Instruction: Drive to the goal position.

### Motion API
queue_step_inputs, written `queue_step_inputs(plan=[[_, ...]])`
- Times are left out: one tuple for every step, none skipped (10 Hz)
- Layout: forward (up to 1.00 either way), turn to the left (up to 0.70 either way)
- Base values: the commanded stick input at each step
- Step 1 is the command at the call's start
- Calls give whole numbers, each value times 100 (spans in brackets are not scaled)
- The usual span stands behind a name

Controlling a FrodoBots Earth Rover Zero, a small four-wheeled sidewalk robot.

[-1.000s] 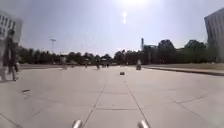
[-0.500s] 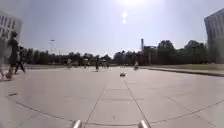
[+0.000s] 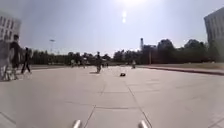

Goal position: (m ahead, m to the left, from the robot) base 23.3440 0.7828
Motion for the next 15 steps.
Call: queue_step_inputs(plan=[[70,0],[70,0],[70,0],[70,0],[70,0],[70,0],[70,0],[70,0],[70,2],[70,2],[70,2],[70,0],[70,0],[70,0],[70,0]])
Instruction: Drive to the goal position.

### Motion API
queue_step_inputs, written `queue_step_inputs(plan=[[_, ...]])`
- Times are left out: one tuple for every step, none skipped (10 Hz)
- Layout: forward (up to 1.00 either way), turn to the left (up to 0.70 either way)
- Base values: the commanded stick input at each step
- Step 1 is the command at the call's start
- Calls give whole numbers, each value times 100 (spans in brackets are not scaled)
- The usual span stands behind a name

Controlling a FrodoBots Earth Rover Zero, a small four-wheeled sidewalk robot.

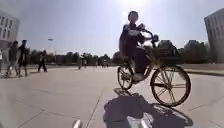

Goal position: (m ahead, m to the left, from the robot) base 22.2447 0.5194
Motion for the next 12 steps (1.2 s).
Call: queue_step_inputs(plan=[[70,3],[70,14],[70,35],[70,35],[70,35],[70,35],[70,24],[70,0],[70,0],[70,0],[70,0],[70,0]])
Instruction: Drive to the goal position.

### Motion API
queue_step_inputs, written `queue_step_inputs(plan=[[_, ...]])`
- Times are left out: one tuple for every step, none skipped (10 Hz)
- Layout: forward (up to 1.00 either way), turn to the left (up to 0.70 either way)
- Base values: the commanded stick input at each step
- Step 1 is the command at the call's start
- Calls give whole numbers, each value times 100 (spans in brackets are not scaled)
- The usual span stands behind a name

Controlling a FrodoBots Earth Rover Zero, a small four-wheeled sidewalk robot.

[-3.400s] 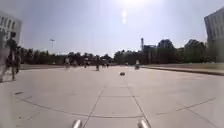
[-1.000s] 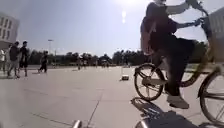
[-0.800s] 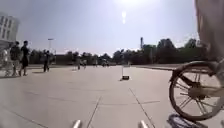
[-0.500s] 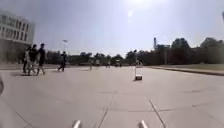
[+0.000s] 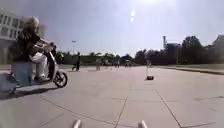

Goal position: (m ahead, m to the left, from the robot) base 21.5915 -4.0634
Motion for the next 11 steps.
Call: queue_step_inputs(plan=[[70,0],[70,0],[70,0],[70,0],[70,0],[70,0],[70,0],[70,0],[70,0],[70,0],[70,0]])
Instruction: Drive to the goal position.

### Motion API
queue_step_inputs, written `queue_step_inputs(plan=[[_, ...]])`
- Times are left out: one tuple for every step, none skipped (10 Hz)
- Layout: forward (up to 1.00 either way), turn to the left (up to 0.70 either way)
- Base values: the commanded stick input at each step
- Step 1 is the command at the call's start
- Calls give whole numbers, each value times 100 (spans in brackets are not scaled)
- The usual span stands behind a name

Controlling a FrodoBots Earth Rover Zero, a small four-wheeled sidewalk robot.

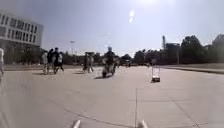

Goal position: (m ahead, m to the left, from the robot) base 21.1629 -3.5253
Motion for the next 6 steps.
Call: queue_step_inputs(plan=[[70,0],[70,0],[70,0],[70,0],[70,-1],[70,-7]])
